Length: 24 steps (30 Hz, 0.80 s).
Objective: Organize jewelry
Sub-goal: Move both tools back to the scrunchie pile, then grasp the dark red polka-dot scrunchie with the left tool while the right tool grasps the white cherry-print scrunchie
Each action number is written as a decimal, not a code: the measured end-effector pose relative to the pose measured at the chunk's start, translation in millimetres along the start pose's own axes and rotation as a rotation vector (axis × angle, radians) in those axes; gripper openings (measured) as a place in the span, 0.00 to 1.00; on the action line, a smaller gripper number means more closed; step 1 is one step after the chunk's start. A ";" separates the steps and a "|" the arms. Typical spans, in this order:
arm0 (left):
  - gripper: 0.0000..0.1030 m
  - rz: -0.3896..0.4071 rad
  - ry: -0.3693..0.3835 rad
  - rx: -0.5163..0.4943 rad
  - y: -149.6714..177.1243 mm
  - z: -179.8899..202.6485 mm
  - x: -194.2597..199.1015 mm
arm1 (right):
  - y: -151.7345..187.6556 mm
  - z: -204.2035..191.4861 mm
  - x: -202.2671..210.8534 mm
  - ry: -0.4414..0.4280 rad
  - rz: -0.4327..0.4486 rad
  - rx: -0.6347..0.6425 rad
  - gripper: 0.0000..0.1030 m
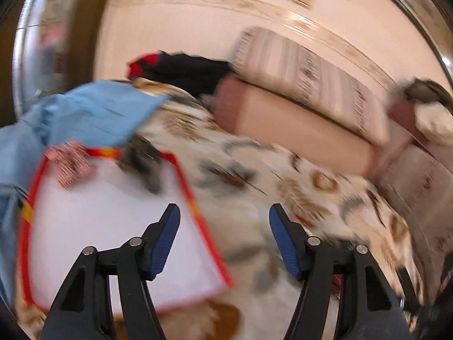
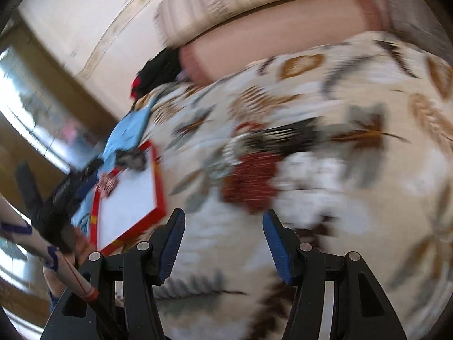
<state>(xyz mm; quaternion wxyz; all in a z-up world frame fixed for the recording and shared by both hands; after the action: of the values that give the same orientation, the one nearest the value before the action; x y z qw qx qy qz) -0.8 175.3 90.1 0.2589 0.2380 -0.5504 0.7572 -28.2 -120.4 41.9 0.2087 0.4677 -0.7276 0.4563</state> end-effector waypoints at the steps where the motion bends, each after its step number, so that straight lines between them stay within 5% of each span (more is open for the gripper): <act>1: 0.65 -0.013 0.011 -0.012 8.1 10.0 -0.3 | -1.0 11.7 9.5 0.010 0.014 -0.016 0.60; 9: 0.69 -0.218 0.115 -0.079 61.4 70.6 -38.9 | -8.0 79.1 16.4 0.010 0.044 -0.091 0.60; 24: 0.85 -0.361 0.183 -0.303 95.2 156.9 -125.9 | -9.6 101.1 -9.3 0.014 0.009 -0.110 0.60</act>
<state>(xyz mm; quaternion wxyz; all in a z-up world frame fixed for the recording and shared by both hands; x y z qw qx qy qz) 43.6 -16.0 -14.7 0.4716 0.2212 -0.5805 0.6258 -3.0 -204.1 -10.6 0.2371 0.4490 -0.7522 0.4200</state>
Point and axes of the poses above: each gripper's, at about its wrist camera, not at the fingertips, and x roughly against the way its jaws point, z to its right, y to its underside, the point moved 7 cm from there along -x, roughly the way its jaws point, and after that the axes turned 7 degrees about -z, right-handed, at the moved point
